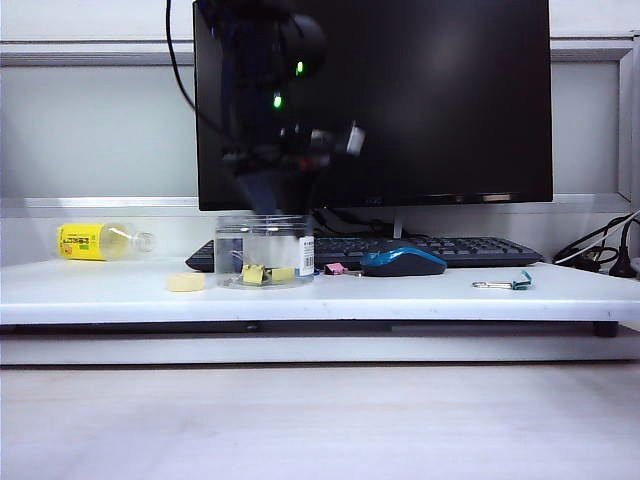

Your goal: Take the clips out of the round transparent plastic box and place them on the table.

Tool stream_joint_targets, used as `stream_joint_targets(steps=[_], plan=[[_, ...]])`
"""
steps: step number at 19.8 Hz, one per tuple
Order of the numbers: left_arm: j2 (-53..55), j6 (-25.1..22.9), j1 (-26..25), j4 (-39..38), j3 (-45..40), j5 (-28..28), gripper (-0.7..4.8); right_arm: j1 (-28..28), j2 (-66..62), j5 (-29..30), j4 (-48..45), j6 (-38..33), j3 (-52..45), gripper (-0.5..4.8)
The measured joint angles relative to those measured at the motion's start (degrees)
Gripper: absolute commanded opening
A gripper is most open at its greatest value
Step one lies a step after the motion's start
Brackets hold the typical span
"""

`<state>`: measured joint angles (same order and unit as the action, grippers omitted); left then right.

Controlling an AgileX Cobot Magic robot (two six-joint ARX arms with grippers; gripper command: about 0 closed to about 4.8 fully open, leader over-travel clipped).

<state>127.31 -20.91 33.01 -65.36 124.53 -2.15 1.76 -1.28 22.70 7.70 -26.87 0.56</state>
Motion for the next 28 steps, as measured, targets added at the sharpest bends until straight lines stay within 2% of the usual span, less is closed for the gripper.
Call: stream_joint_targets(steps=[11, 15, 18, 28], plan=[[0.07, -1.55, -2.01, -2.45, 0.17, 0.96, 2.76, 0.0, 0.0, 0.0, 0.02, 0.0, 0.0, 1.07], [0.07, -1.57, -2.12, -2.86, 0.11, 4.31, 2.67, 0.0, 0.0, 0.02, 0.02, 0.0, 0.0, 1.07], [0.07, -2.16, -2.12, -3.13, 0.09, 5.18, 2.34, 0.0, 0.0, 0.0, 0.02, 0.0, 0.0, 1.07], [0.44, -2.86, -2.25, -5.22, -0.24, 8.63, 2.35, 0.0, 0.0, 0.0, 0.15, 0.02, 0.0, 1.07]])
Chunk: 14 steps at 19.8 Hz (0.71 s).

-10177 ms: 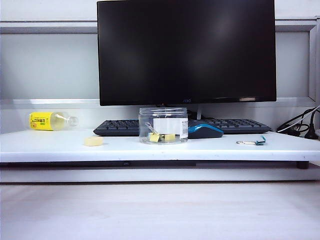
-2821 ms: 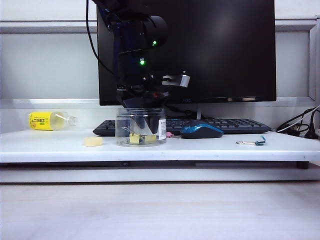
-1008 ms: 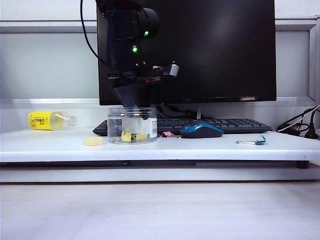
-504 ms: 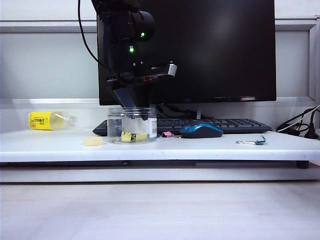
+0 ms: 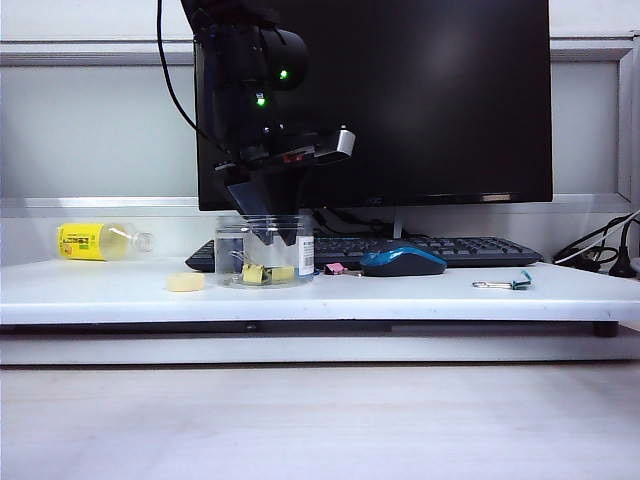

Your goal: Take the clips out of the round transparent plastic box and place them on the table.

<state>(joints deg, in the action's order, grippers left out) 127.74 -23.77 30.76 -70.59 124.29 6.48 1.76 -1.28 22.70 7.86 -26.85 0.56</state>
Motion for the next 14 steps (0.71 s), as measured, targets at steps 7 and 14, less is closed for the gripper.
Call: stream_joint_targets(steps=[7, 14], plan=[[2.12, 0.02, -0.02, -0.15, -0.15, -0.09, 2.36, 0.0, 0.0, 0.02, 0.09, -0.02, 0.0, 1.07], [2.84, 0.04, -0.2, 0.09, 0.04, -0.68, 2.36, 0.0, 0.0, 0.02, 0.11, -0.02, 0.02, 1.07]])
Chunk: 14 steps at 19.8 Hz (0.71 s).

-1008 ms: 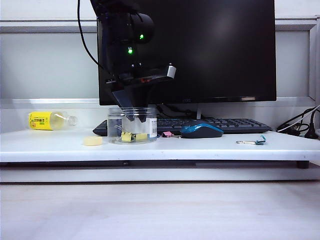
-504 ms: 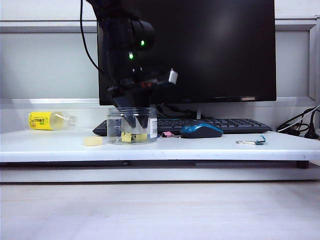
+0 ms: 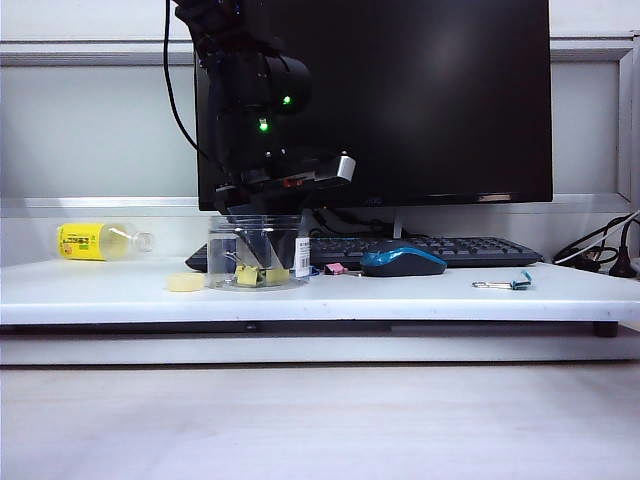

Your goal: Take the clips out of the round transparent plastic box and place them on the table.

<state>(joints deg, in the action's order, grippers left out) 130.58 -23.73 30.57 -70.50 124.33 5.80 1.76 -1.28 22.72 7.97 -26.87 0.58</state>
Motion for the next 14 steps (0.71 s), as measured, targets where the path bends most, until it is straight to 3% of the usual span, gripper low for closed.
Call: stream_joint_targets(steps=[3, 6, 9, 11, 14], plan=[[0.61, 0.09, 0.02, 0.02, 0.44, -0.87, 2.3, 0.0, 0.0, 0.0, 0.02, 0.02, 0.0, 1.07], [1.22, 0.22, 0.11, 0.57, 0.59, -2.03, 1.72, 0.0, 0.0, -0.02, 0.02, 0.02, 0.0, 1.07], [1.79, 0.42, 0.11, 1.46, 0.59, -2.89, 1.65, 0.0, -0.02, -0.04, 0.04, 0.0, 0.0, 1.07], [1.79, 0.46, 0.11, 1.57, 0.59, -2.99, 1.14, 0.0, -0.02, -0.04, 0.07, 0.0, 0.0, 1.07], [2.01, 1.46, 0.07, 2.8, 0.83, -3.3, 1.09, 0.0, -0.02, -0.5, 0.07, 0.02, 0.0, 1.07]])
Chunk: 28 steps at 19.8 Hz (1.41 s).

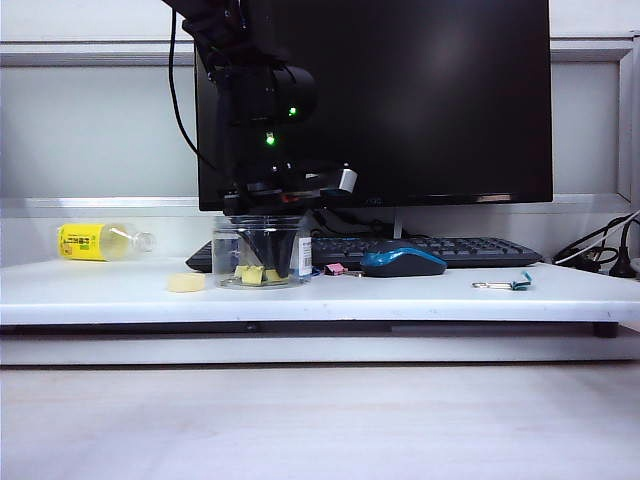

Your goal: Take the clips out of the round transparent plastic box and place them on the table.

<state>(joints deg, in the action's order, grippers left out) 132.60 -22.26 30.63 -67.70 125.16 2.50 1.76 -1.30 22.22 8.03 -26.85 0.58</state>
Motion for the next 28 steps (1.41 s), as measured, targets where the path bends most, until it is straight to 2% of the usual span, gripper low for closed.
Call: stream_joint_targets(steps=[6, 8, 24, 28], plan=[[-0.09, 0.13, 0.0, 0.17, -0.02, -0.55, 1.05, 0.0, 0.0, -0.11, -0.02, 0.0, 0.0, 1.07], [-0.28, 0.22, -0.02, 0.22, -0.13, -0.57, 0.79, 0.0, 0.0, -0.11, 0.0, 0.0, 0.0, 1.07], [-7.37, 0.24, 0.44, -0.24, -0.68, -1.27, 0.79, 0.0, 0.0, -0.11, 0.0, 0.0, 0.0, 1.07], [-8.85, 0.24, 0.35, -0.48, -0.42, -1.22, 0.94, 0.0, 0.0, -0.11, 0.0, 0.0, 0.0, 1.07]])
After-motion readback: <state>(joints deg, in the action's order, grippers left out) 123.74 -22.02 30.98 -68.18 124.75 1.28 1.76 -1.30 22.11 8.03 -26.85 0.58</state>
